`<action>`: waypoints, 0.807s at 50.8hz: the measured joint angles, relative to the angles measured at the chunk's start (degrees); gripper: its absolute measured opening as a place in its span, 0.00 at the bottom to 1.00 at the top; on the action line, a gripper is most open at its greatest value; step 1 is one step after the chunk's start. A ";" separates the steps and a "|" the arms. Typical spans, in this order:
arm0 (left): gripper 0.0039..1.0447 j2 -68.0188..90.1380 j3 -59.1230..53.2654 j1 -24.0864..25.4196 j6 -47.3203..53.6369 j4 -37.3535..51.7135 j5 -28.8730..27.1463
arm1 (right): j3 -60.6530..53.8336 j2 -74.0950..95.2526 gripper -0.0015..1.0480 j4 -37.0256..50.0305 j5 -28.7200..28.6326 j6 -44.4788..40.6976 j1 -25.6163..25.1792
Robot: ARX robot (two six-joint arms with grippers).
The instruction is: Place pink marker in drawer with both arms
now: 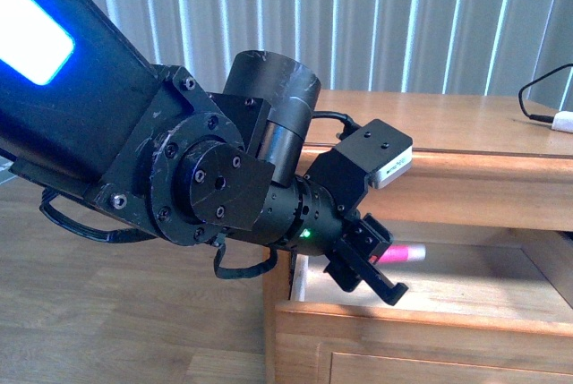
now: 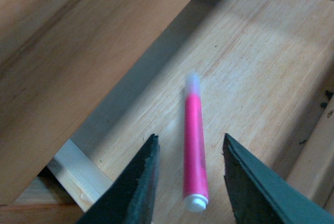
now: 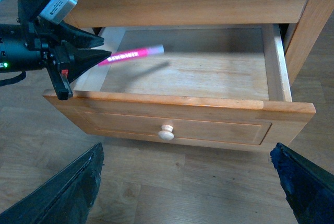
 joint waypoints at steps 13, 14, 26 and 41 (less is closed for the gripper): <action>0.88 -10.62 -8.15 -0.28 -11.28 6.08 -9.18 | 0.00 0.00 0.91 0.00 0.00 0.00 0.00; 0.90 -11.41 -8.63 -0.17 -11.72 6.32 -9.77 | 0.00 0.00 0.91 0.00 0.00 0.00 0.00; 0.94 -30.45 -22.27 5.09 -19.15 8.63 -14.78 | 0.00 0.00 0.91 0.00 0.00 0.00 0.00; 0.94 -66.07 -46.05 13.51 -31.76 -0.70 -18.69 | 0.00 0.00 0.91 0.00 0.02 -0.02 0.00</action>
